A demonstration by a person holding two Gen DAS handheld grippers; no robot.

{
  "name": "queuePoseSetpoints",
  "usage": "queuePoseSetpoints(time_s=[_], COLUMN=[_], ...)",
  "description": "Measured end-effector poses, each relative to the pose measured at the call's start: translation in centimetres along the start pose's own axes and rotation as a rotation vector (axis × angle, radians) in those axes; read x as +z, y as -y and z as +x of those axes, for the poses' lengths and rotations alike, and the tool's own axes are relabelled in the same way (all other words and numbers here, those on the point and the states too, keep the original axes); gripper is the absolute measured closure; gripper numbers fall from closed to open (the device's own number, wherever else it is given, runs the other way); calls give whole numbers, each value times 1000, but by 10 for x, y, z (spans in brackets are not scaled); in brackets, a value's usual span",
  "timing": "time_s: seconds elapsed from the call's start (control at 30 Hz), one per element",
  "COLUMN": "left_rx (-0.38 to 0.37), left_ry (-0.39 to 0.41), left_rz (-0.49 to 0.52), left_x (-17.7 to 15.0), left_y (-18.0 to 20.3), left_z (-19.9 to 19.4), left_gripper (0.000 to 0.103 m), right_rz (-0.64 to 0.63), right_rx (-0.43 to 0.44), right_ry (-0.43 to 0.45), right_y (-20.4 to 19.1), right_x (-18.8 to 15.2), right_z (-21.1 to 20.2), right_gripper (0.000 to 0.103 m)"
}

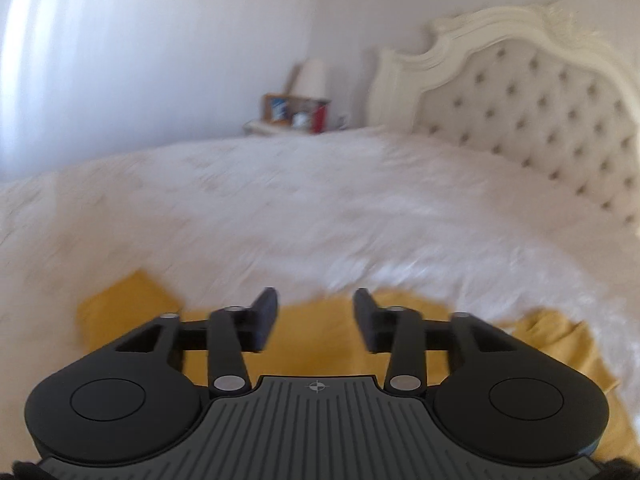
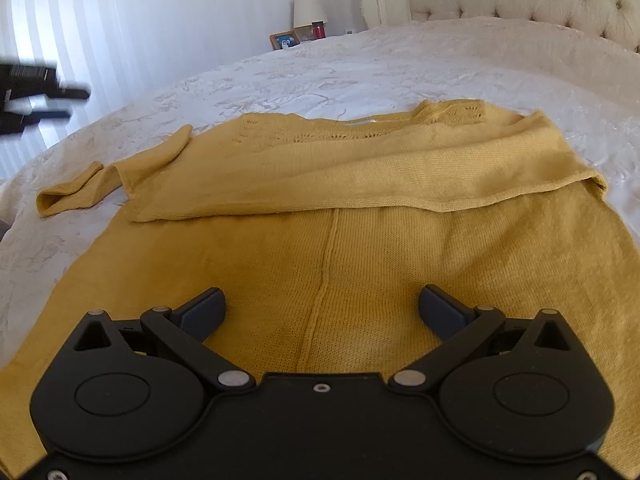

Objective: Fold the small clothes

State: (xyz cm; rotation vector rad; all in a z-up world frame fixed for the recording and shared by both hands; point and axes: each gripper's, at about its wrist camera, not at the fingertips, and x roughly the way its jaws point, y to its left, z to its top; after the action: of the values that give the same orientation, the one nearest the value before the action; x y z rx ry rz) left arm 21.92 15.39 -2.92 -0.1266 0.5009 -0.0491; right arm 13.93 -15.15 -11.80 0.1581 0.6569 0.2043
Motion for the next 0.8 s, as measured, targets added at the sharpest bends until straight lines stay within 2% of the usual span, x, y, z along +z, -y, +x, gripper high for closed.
queuePoseSetpoints(time_s=[0.1, 0.2, 0.27, 0.3, 0.33, 0.43, 0.5, 0.6, 0.7, 0.8], left_rx=[61, 110, 155, 177, 198, 237, 236, 263, 312, 357], left_ry=[-23, -25, -8, -6, -11, -67, -117, -113, -92, -149], left_rz=[1, 8, 26, 36, 46, 43, 29, 9, -11, 25], left_x=[-17, -20, -16, -16, -15, -20, -23, -23, -24, -31], left_y=[-21, -48, -62, -68, -76, -91, -97, -101, -107, -112], left_z=[3, 7, 4, 5, 8, 16, 20, 25, 33, 56], left_gripper=[56, 55, 54, 51, 47, 47, 47, 47, 46, 46], right_rz=[-10, -36, -58, -66, -66, -69, -94, -90, -49, -52], right_rx=[-2, -16, -30, -29, -21, 26, 51, 104, 161, 179], right_ry=[-14, -46, -63, -63, -59, -11, 30, 59, 63, 57], right_y=[-1, -6, -12, -15, -18, -31, -45, -61, -69, -70], right_x=[2, 8, 15, 20, 25, 49, 67, 84, 87, 80], right_z=[0, 1, -2, -4, -7, -19, -23, -25, -29, -35], right_gripper=[0, 0, 8, 18, 23, 23, 23, 23, 23, 23])
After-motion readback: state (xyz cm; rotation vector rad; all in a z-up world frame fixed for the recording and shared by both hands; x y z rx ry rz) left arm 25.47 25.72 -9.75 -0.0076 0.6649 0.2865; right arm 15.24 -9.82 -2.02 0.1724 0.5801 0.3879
